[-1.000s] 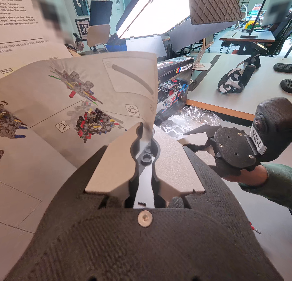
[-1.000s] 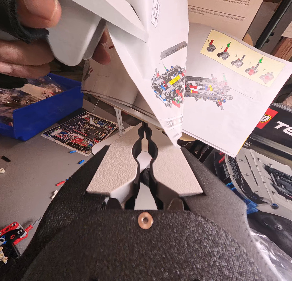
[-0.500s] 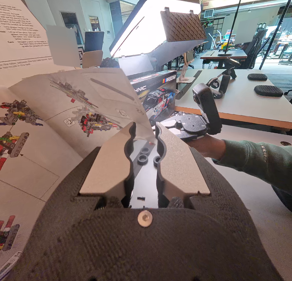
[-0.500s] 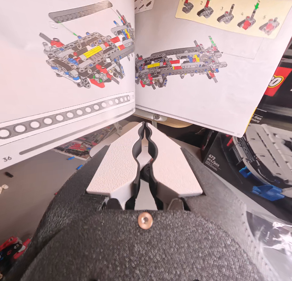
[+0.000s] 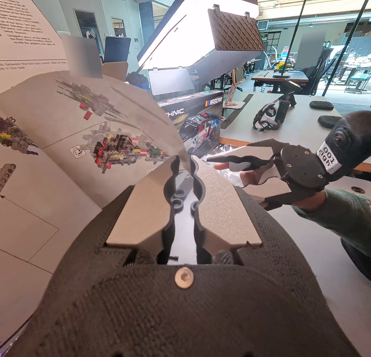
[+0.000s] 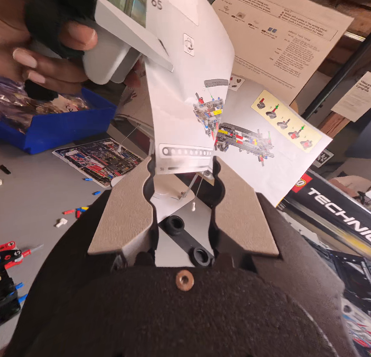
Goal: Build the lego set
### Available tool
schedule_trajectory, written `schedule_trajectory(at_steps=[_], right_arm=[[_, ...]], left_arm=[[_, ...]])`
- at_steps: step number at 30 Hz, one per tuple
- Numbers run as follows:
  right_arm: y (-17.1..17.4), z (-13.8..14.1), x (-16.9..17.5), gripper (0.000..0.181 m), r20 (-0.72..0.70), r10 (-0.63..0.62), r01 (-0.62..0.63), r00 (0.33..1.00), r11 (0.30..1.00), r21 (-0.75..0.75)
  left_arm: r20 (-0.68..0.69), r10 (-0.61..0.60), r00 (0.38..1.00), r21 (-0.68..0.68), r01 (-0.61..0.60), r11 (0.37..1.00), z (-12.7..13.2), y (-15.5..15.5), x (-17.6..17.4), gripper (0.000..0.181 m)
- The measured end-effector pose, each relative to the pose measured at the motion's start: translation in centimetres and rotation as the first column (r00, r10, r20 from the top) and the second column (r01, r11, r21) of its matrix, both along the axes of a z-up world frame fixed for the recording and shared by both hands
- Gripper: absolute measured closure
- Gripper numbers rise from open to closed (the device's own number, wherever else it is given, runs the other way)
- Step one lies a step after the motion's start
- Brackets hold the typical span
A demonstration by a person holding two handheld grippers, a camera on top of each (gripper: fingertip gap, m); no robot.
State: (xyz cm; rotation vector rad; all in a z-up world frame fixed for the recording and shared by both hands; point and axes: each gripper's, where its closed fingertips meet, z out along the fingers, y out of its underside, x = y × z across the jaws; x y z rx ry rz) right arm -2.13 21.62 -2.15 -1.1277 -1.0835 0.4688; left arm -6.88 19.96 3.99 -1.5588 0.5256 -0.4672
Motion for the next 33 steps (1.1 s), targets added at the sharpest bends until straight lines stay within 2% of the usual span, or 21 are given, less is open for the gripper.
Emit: schedule_trajectory(at_steps=[1, 5, 8, 9, 10, 13, 14, 17, 21, 27, 33], right_arm=[[-0.5, 0.0, 0.0, 0.118, 0.031, 0.010, -0.011, 0.999, 1.000, 0.020], [-3.2, 0.0, -1.6, 0.097, 0.117, 0.084, -0.090, 0.990, 0.995, 0.044], [-2.7, 0.5, -3.1, 0.089, 0.139, 0.032, -0.040, 0.990, 0.998, 0.050], [-2.0, 1.0, -3.5, 0.092, 0.135, -0.007, -0.003, 0.991, 0.997, 0.071], [-1.5, 1.4, -3.7, 0.103, 0.131, -0.029, 0.017, 0.991, 0.996, 0.088], [0.9, 1.9, -3.4, 0.171, 0.140, -0.134, 0.116, 0.981, 0.985, 0.130], [1.7, 2.0, -3.0, 0.181, 0.127, -0.159, 0.143, 0.979, 0.981, 0.133], [3.6, 1.4, -2.3, 0.181, 0.111, -0.147, 0.143, 0.983, 0.989, 0.036], [6.6, 0.7, -1.1, 0.181, 0.073, -0.173, 0.177, 0.982, 0.982, -0.062], [11.7, -1.1, -0.3, 0.181, 0.036, -0.206, 0.209, 0.978, 0.950, -0.232], [17.1, -3.6, 0.4, 0.181, 0.066, -0.298, 0.304, 0.952, 0.910, -0.281]], left_arm=[[0.003, -0.002, 1.000, 0.001, 0.002, 1.000, 0.1, 0.1, 0.2, 0.173], [0.000, 0.004, 1.000, 0.006, -0.004, 1.000, 0.4, 0.7, 1.1, 0.173], [-0.014, 0.009, 1.000, -0.002, -0.009, 1.000, 0.4, 1.4, 1.9, 0.173], [-0.029, 0.018, 0.999, -0.001, -0.018, 1.000, 0.3, 1.6, 2.1, 0.172], [-0.041, 0.025, 0.999, 0.001, -0.025, 1.000, 0.3, 1.9, 2.2, 0.172], [-0.012, -0.032, 0.999, 0.013, 0.033, 0.999, 1.1, 1.1, 2.8, 0.159], [-0.005, -0.049, 0.999, 0.024, 0.050, 0.998, 1.5, 0.6, 2.8, 0.154], [-0.010, -0.045, 0.999, 0.051, 0.045, 0.998, 1.9, -0.6, 1.6, 0.149], [-0.029, 0.020, 0.999, 0.045, -0.018, 0.999, 1.2, -1.2, -1.4, 0.148], [-0.115, 0.194, 0.974, 0.020, -0.193, 0.981, -1.9, -1.2, -7.4, 0.149], [-0.172, 0.346, 0.922, 0.004, -0.351, 0.936, -5.1, -0.8, -12.3, 0.149]])
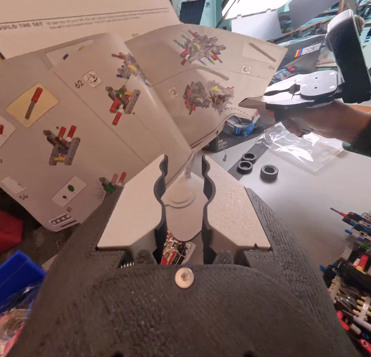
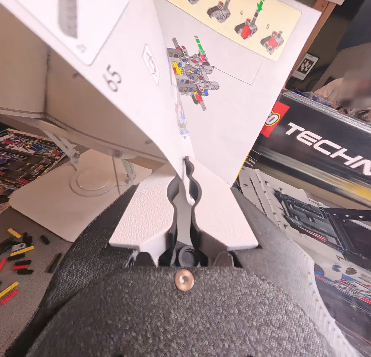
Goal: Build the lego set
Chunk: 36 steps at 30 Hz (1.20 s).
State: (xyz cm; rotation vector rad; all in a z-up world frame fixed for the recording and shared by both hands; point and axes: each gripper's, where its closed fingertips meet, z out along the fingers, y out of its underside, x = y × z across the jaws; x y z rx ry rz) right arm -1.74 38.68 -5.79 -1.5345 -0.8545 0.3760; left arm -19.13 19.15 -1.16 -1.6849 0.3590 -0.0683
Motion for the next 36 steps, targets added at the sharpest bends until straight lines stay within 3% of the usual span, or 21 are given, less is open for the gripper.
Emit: schedule_trajectory(at_steps=[7, 12, 16, 20, 23, 27, 29, 32, 36], right_arm=[[3.7, -2.2, 1.6, 0.173, -0.021, -0.060, 0.058, 0.998, 0.994, -0.096], [5.0, -3.1, 5.0, 0.164, -0.031, -0.159, 0.152, 0.987, 0.977, -0.150], [4.4, -2.9, 7.7, 0.162, -0.065, -0.218, 0.207, 0.974, 0.969, -0.134], [1.2, 0.0, 8.4, 0.168, -0.155, -0.185, 0.187, 0.970, 0.982, -0.002], [-2.0, 2.9, 7.3, 0.175, -0.206, -0.112, 0.132, 0.972, 0.987, 0.087], [-4.9, 7.1, 6.0, 0.180, -0.234, -0.106, 0.155, 0.967, 0.967, 0.204], [-6.3, 7.9, 3.7, 0.180, -0.220, -0.019, 0.065, 0.975, 0.977, 0.205], [-7.1, 6.0, -1.2, 0.179, -0.089, 0.121, -0.106, 0.989, 0.982, 0.155], [-4.4, 2.5, -5.4, 0.170, 0.001, 0.142, -0.142, 0.990, 0.986, 0.088]], left_arm=[[0.029, 0.053, 0.998, -0.043, -0.052, 0.998, -2.6, 0.8, -2.4, 0.149], [0.046, 0.061, 0.997, -0.054, -0.058, 0.997, -3.6, 1.2, -2.8, 0.149], [0.055, 0.070, 0.996, -0.052, -0.067, 0.996, -4.2, 1.2, -3.0, 0.149], [0.065, 0.090, 0.994, -0.048, -0.087, 0.995, -4.8, 1.4, -3.5, 0.149], [0.093, 0.100, 0.991, -0.044, -0.097, 0.994, -5.0, 1.7, -3.7, 0.149], [0.104, 0.110, 0.988, -0.038, -0.107, 0.994, -4.9, 2.1, -3.6, 0.149], [0.102, 0.111, 0.989, -0.034, -0.108, 0.994, -4.9, 2.2, -3.5, 0.149], [0.108, 0.113, 0.988, -0.028, -0.111, 0.993, -4.8, 2.8, -3.5, 0.150], [0.083, 0.166, 0.983, -0.033, -0.164, 0.986, -5.1, 4.3, -4.8, 0.150]])
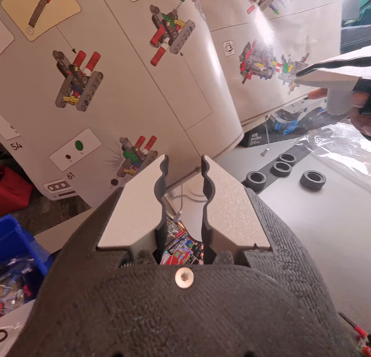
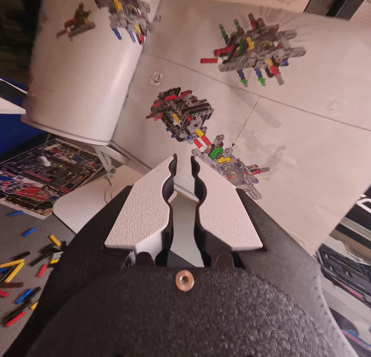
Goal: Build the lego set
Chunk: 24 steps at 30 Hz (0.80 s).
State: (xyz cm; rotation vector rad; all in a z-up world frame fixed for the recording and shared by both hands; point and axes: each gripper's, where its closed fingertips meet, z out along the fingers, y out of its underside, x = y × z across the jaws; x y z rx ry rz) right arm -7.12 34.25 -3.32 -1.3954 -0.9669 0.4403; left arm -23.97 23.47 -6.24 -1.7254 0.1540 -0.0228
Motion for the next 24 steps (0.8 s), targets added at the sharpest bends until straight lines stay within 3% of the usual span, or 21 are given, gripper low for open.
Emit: schedule_trajectory(at_steps=[5, 9, 15, 20, 24], right_arm=[[4.5, -2.1, -0.7, 0.159, 0.027, -0.081, 0.081, 0.996, 0.997, -0.005], [5.7, -2.0, 0.6, 0.157, 0.031, -0.137, 0.136, 0.990, 0.990, 0.028], [6.4, -3.6, 4.4, 0.155, 0.062, -0.182, 0.184, 0.981, 0.983, -0.014], [2.6, -3.0, 7.1, 0.154, 0.048, -0.115, 0.115, 0.992, 0.993, 0.000], [-5.0, -2.7, 8.7, 0.156, 0.029, 0.134, -0.134, 0.990, 0.991, -0.026]], left_arm=[[-0.014, 0.086, 0.996, -0.033, -0.087, 0.996, -0.7, 1.8, -3.3, 0.152], [-0.060, 0.108, 0.992, -0.004, -0.108, 0.994, -0.4, 2.5, -4.6, 0.172], [-0.102, 0.162, 0.982, 0.023, -0.160, 0.987, 0.2, 2.4, -5.1, 0.169], [-0.121, 0.231, 0.965, 0.041, -0.228, 0.973, 1.3, 0.7, -5.6, 0.148], [-0.124, 0.135, 0.983, 0.108, -0.122, 0.987, 3.7, -2.9, -1.8, 0.147]])
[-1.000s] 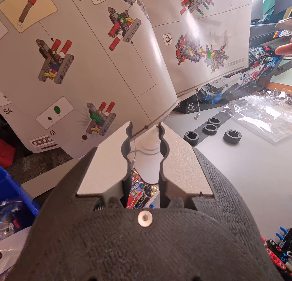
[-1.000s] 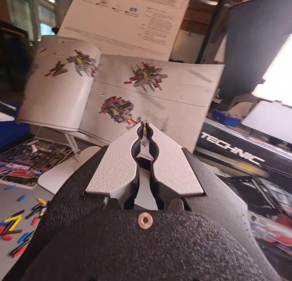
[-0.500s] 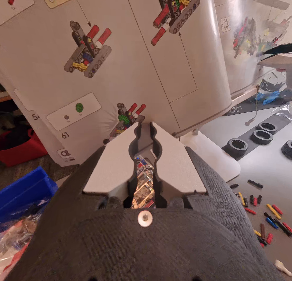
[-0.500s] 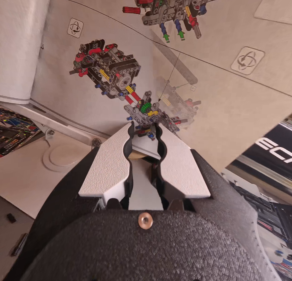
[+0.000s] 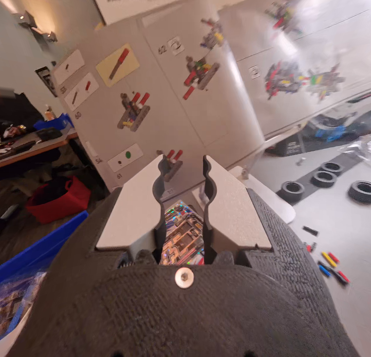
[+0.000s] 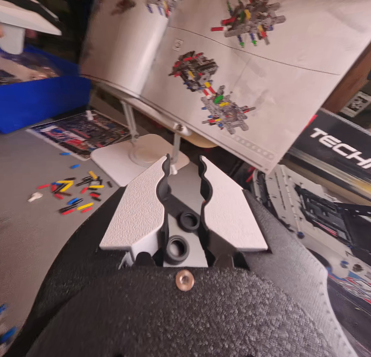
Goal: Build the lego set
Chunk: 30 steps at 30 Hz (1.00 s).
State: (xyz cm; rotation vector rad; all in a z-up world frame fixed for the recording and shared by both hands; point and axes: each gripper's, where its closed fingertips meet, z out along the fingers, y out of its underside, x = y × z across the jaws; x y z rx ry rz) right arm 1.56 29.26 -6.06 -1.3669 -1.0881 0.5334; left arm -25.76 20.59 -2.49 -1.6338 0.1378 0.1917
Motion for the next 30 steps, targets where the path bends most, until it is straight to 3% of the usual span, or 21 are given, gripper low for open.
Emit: schedule_trajectory(at_steps=[3, 5, 9, 12, 15, 19, 22, 25, 30], right_arm=[[-7.6, -2.1, 1.6, 0.156, 0.065, 0.255, -0.250, 0.965, 0.966, -0.073], [-12.1, -4.5, 3.4, 0.150, 0.139, 0.370, -0.357, 0.918, 0.927, -0.110], [-17.6, -10.4, 7.9, 0.126, 0.335, 0.461, -0.422, 0.822, 0.887, -0.185], [-18.6, -13.0, 10.3, 0.113, 0.352, 0.468, -0.409, 0.810, 0.882, -0.232], [-18.3, -15.1, 11.0, 0.105, 0.419, 0.436, -0.393, 0.797, 0.900, -0.189], [-18.0, -16.4, 10.4, 0.110, 0.506, 0.405, -0.415, 0.762, 0.905, -0.099], [-17.5, -16.6, 10.1, 0.121, 0.556, 0.371, -0.438, 0.743, 0.899, -0.014], [-17.4, -16.4, 9.7, 0.141, 0.562, 0.364, -0.468, 0.743, 0.882, 0.048], [-17.8, -16.0, 9.8, 0.166, 0.532, 0.425, -0.505, 0.732, 0.863, 0.006]], left_arm=[[0.038, -0.181, 0.983, -0.024, 0.182, 0.983, 0.3, -3.2, 5.5, 0.145], [0.060, -0.331, 0.942, -0.065, 0.334, 0.940, -0.5, -5.8, 10.1, 0.143], [0.029, -0.569, 0.822, -0.219, 0.561, 0.799, -4.7, -11.1, 18.4, 0.137], [0.050, -0.684, 0.728, -0.415, 0.638, 0.648, -9.9, -13.6, 22.4, 0.121], [0.064, -0.737, 0.673, -0.549, 0.641, 0.537, -14.5, -14.0, 24.3, 0.108], [0.058, -0.780, 0.624, -0.700, 0.582, 0.413, -19.3, -13.9, 24.9, 0.092], [0.029, -0.803, 0.596, -0.737, 0.555, 0.386, -21.0, -13.4, 25.5, 0.093], [0.025, -0.826, 0.563, -0.736, 0.570, 0.366, -21.4, -13.1, 26.0, 0.111], [-0.015, -0.856, 0.516, -0.703, 0.603, 0.376, -21.1, -13.0, 26.2, 0.116]])
